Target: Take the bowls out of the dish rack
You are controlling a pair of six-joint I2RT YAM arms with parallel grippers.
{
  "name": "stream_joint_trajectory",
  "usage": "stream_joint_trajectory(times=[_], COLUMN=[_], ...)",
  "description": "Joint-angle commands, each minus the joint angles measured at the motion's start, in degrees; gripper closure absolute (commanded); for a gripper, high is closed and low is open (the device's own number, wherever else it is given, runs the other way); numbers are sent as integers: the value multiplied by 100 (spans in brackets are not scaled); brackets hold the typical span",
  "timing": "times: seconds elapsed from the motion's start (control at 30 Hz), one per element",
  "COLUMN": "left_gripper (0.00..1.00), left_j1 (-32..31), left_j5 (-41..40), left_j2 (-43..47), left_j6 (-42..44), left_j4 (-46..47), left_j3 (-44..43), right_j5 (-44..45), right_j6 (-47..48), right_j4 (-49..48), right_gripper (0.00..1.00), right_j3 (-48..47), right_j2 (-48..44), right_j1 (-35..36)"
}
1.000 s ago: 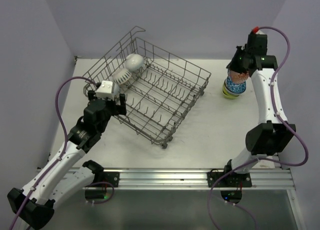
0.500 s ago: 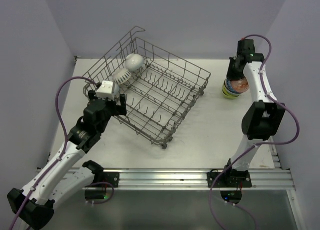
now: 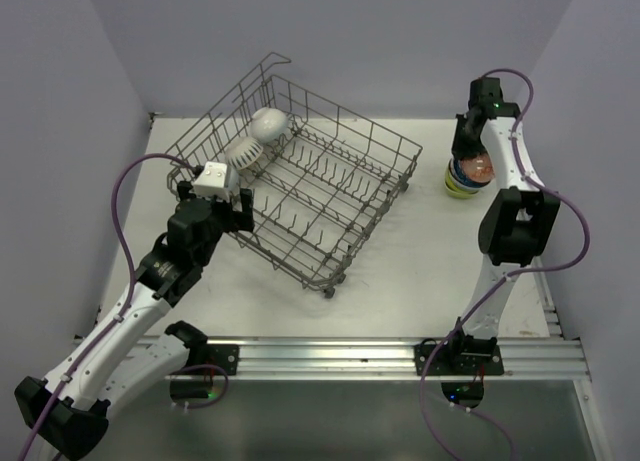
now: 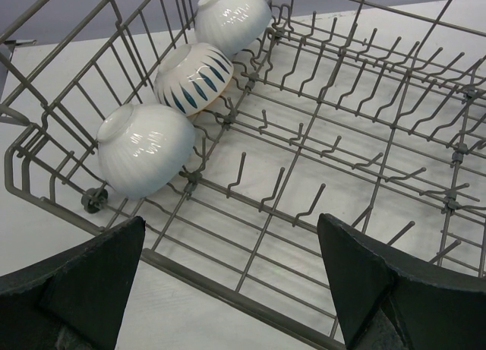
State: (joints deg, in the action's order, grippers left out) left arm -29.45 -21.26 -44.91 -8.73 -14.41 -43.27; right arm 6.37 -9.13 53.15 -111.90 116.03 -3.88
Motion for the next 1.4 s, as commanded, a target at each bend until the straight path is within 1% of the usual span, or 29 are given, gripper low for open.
stream_joint_trajectory(times=[0.0,0.17,0.4,0.43,0.5,0.53,0.57,0.7,0.83,0.9,1.03,1.17,1.23,1.27,1.3,1.33,1.37], left_gripper=[0,0,0,0,0,0,0,0,0,0,0,0,0,0,0,0,0], left_j1=[-34,-34,-34,-34,-34,-34,-34,-34,-34,-34,-34,-43,-34,-34,-34,-34,-43], left_j5=[51,60,130,130,148,148,148,174,174,166,148,95,-10,-36,-115,-168,-212], left_j2=[-9,-36,-71,-80,-71,-80,-89,-80,-80,-89,-80,-62,-1,104,157,210,280], left_j6=[91,91,91,91,91,91,91,91,91,100,91,100,56,65,65,47,30], left_j4=[141,149,141,141,141,141,141,132,132,123,123,123,123,149,184,219,246], left_j3=[-121,-129,-138,-138,-130,-138,-138,-138,-138,-138,-138,-138,-156,-112,-86,-68,-51], right_j5=[75,22,-48,-48,-39,-39,-22,-22,-48,-48,-66,-180,-468,-583,-593,-497,-392], right_j6=[122,122,104,104,86,86,78,42,16,-1,-80,-186,-317,-318,-318,-222,-160], right_j4=[-129,-50,11,12,29,29,47,108,222,292,451,618,505,391,68,-83,-198], right_gripper=[100,100,100,99,91,81,75,61,58,55,53,50,48,46,45,41,39], right_j3=[-429,-552,-456,-447,-430,-438,-456,-552,-719,-833,-1053,-1326,-1230,-1125,-854,-738,-676], right_j2=[42,236,289,298,289,280,271,219,184,148,-80,-475,-870,-1019,-1343,-1476,-1565], right_j1=[-43,-43,-51,-43,-43,-43,-51,-43,-43,-43,-34,-43,1,53,176,595,825])
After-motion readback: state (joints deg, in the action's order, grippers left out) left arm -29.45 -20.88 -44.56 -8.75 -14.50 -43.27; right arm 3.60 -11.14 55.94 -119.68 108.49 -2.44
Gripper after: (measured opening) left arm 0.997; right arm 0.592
